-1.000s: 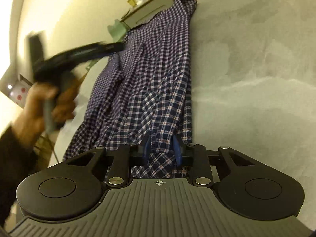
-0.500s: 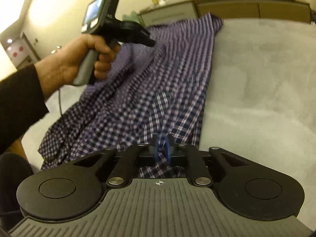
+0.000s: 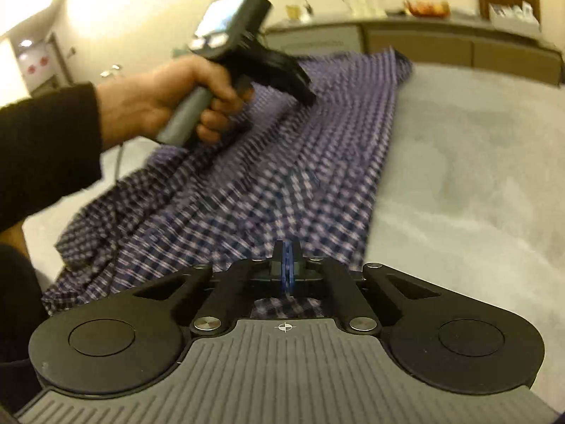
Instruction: Fold clothes
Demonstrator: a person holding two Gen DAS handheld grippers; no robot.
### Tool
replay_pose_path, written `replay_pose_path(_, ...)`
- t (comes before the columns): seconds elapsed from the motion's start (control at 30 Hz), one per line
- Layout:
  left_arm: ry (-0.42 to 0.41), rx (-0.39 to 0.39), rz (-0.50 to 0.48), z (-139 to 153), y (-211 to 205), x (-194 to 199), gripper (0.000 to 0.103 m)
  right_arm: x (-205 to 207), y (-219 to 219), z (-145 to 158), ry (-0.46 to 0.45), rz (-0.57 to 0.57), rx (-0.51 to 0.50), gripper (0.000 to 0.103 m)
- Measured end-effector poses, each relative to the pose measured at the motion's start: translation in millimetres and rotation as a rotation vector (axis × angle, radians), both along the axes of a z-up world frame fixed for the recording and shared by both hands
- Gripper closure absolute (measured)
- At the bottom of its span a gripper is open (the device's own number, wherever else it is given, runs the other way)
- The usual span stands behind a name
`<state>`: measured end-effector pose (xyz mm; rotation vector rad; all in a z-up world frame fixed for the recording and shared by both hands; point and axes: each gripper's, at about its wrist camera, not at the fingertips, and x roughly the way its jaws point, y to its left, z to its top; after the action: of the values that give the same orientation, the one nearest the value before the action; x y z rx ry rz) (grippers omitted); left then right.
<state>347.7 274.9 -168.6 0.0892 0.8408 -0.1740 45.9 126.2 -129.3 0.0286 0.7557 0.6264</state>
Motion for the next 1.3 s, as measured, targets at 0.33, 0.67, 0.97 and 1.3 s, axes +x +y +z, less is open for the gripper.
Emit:
replay_pose_path(0.33, 0.034, -0.028, 0.064, -1.6, 12.6, -5.2, 0.083, 13.7, -17.2, -10.5, 0.191, -0.029, 0.086, 0.086)
replay_pose_path(0.67, -0.039, 0.051, -0.054, 17.8, -17.6, -64.3, 0.070, 6.8, -41.1, -9.7, 0.200, -0.146, 0.152, 0.051)
replay_pose_path(0.97, -0.022, 0.009, -0.387, 34.5, -98.2, -158.4, 0.032, -1.5, -32.2, -13.4, 0.173, -0.081, 0.155, 0.064)
replay_pose_path(1.3, -0.024, 0.127, -0.190, 20.1, -101.3, -169.3, 0.102, -16.3, -25.3, -9.6, 0.112, 0.004, 0.083, 0.063)
